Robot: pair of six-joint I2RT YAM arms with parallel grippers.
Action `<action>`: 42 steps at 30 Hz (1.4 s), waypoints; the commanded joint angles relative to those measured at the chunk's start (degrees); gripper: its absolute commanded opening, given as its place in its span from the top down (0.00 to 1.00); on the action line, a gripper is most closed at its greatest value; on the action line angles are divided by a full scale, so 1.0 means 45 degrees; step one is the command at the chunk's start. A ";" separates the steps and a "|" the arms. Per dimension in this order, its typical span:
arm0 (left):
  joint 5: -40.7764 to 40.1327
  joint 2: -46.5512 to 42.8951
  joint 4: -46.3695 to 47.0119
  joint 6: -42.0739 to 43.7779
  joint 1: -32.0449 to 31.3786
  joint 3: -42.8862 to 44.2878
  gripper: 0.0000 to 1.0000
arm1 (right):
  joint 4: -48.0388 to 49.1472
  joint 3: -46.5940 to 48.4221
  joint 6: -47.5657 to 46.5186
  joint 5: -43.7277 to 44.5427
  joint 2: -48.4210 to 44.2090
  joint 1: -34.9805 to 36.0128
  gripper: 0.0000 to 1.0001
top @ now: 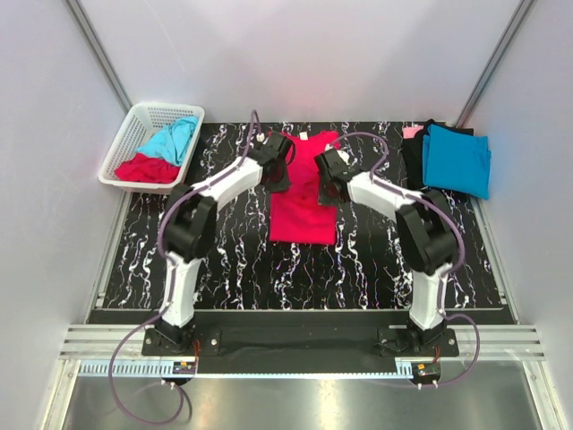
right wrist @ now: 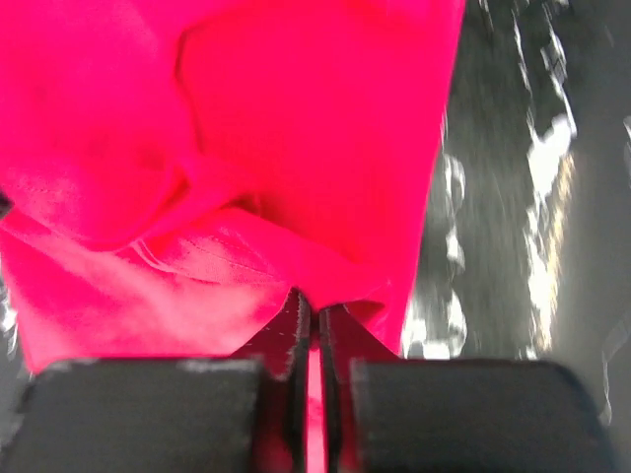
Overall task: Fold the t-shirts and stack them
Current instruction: Fold the tshirt
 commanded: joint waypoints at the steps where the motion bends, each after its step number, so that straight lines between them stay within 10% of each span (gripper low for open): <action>1: 0.0853 0.1698 -0.0313 0.1187 0.0734 0.1983 0.78 | 0.0552 0.1712 -0.0858 -0.0410 0.1193 -0.0395 0.88; 5: 0.0308 0.1804 -0.0236 0.1266 0.1361 0.2203 0.31 | 0.0513 0.2379 -0.1034 0.0018 0.1703 -0.0493 0.62; 9: 0.0151 0.1237 0.0272 0.1053 0.2045 0.1424 0.16 | 0.0513 0.2654 -0.0918 0.0272 0.1665 -0.0689 0.52; 35: 0.5599 -0.2963 0.2792 0.0661 0.1343 -0.3833 0.15 | 0.3598 0.1505 -0.1151 0.3241 0.0338 -0.0845 0.57; 42: 0.5231 -0.2845 0.2695 0.0699 0.0797 -0.4262 0.16 | 0.2276 0.0487 -0.0782 0.0843 -0.0444 -0.0845 0.57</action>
